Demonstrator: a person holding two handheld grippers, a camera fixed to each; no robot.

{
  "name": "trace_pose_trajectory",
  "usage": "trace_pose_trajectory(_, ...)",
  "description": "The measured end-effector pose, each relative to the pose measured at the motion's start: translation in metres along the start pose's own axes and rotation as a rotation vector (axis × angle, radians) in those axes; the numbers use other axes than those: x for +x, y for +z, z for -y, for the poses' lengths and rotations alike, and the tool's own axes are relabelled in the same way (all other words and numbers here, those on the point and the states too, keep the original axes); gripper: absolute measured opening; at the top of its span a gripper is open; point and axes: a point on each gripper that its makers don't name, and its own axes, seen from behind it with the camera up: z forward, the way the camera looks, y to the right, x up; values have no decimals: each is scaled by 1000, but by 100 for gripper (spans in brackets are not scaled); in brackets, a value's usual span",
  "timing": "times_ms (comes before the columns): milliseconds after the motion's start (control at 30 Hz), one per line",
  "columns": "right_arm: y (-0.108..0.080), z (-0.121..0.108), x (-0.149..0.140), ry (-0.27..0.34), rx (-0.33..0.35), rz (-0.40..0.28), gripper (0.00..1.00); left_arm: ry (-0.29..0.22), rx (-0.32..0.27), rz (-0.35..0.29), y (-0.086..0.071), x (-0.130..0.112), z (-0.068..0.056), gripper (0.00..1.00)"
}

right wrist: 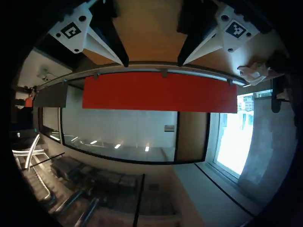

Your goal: Fold towel

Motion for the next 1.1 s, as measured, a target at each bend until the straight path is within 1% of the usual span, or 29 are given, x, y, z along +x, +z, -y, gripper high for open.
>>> trace_pose_trajectory(100, -3, 0, 8, -6, 3, 9, 100, 10, -9, 9, -2, 1, -3, 96)
trace_pose_trajectory(200, -5, 4, 12, -20, 23, 23, 100, 27, -30, 26, -4, 2, -8, 96)
trace_pose_trajectory(433, -11, 21, 10, -66, 108, 75, 100, 71, -103, 80, -7, -4, -22, 96)
trace_pose_trajectory(600, -16, 34, -1, -107, 190, 125, 100, 99, -172, 122, -10, -11, -33, 96)
trace_pose_trajectory(800, -27, 50, -20, -159, 306, 202, 100, 128, -272, 188, -16, -28, -51, 96)
trace_pose_trajectory(900, -30, 55, -26, -177, 348, 229, 100, 134, -308, 217, -18, -36, -58, 96)
trace_pose_trajectory(1100, -35, 61, -39, -201, 408, 278, 100, 130, -365, 265, -22, -51, -71, 96)
